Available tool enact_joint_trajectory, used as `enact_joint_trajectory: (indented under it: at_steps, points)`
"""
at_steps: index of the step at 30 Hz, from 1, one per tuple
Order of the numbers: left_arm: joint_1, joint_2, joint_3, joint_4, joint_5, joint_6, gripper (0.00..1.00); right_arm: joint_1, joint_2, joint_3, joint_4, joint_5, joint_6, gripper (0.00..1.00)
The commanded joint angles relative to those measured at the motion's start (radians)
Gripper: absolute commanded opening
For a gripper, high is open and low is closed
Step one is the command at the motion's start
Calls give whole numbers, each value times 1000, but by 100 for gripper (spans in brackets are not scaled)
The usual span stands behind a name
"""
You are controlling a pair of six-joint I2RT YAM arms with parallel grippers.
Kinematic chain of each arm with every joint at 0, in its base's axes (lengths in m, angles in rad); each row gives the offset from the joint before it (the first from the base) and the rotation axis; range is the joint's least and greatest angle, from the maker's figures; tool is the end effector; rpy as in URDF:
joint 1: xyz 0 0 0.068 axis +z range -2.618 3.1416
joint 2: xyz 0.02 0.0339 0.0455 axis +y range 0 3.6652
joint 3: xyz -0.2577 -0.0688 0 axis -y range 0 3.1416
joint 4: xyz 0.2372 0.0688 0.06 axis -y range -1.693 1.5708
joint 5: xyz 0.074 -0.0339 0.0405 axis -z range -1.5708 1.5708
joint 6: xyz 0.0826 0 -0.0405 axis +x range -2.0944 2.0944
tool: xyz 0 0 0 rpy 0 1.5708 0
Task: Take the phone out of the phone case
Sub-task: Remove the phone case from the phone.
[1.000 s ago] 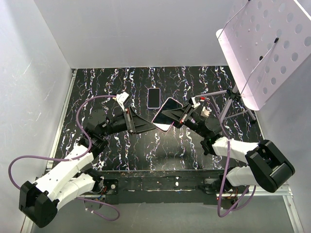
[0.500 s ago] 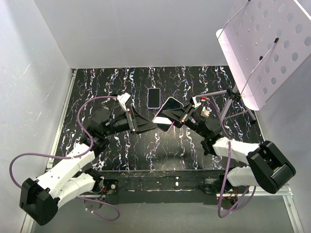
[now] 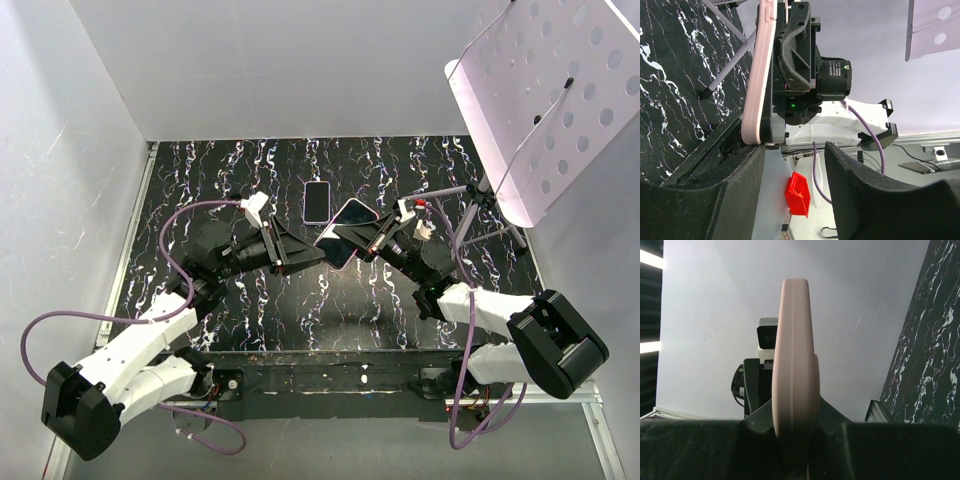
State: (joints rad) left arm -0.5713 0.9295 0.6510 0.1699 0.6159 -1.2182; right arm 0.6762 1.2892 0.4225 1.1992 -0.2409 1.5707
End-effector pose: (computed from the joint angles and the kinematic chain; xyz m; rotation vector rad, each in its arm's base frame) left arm 0.1853 -0.1759 0.2972 -0.0928 2.0360 -1.7612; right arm 0.2165 0.1990 0.2694 0.4300 1.5011 2.0283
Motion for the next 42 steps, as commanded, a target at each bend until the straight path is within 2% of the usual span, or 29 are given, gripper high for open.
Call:
enact_joint_trajectory:
  at_steps: [1, 6, 9, 12, 17, 22, 24, 25, 27, 29, 32, 35, 39, 42]
  points:
    - [7, 46, 48, -4, -113, -18, 51, 48, -54, 71, 295, -69, 11, 1]
    - [7, 52, 45, -17, -179, -76, 50, 72, -65, 82, 243, -78, -43, 1]
    - [7, 49, 21, 32, -214, -130, 49, 97, -71, 88, 206, -84, -72, 1]
    - [7, 74, 42, 49, -199, -130, 44, 99, -77, 82, 206, -98, -74, 1]
    - [10, 88, 10, 182, -171, -184, 40, 95, -125, 117, 16, -190, -127, 1]
    - [10, 98, -70, 437, -165, -313, 32, 98, -113, 113, -96, -253, -156, 1]
    - [10, 114, -44, 439, -133, -282, 26, 100, -102, 142, -147, -287, -178, 1]
    - [8, 115, -22, 415, -119, -250, 23, 103, -100, 163, -227, -297, -205, 1]
    - [4, 100, 21, 300, -113, -163, 20, 108, -106, 194, -314, -310, -262, 1]
    - [-4, 66, 41, 222, -154, -83, 20, 112, -117, 219, -375, -313, -303, 1]
    - [-9, 31, 32, 232, -199, -43, 16, 120, -126, 251, -480, -311, -360, 1]
    - [-9, 35, 30, 272, -203, -52, 15, 121, -119, 259, -489, -336, -379, 1]
    - [-10, 57, -11, 419, -234, -138, 22, 137, -102, 256, -464, -354, -386, 1]
    - [-10, 62, -56, 502, -293, -193, 21, 140, -102, 226, -419, -341, -364, 1]
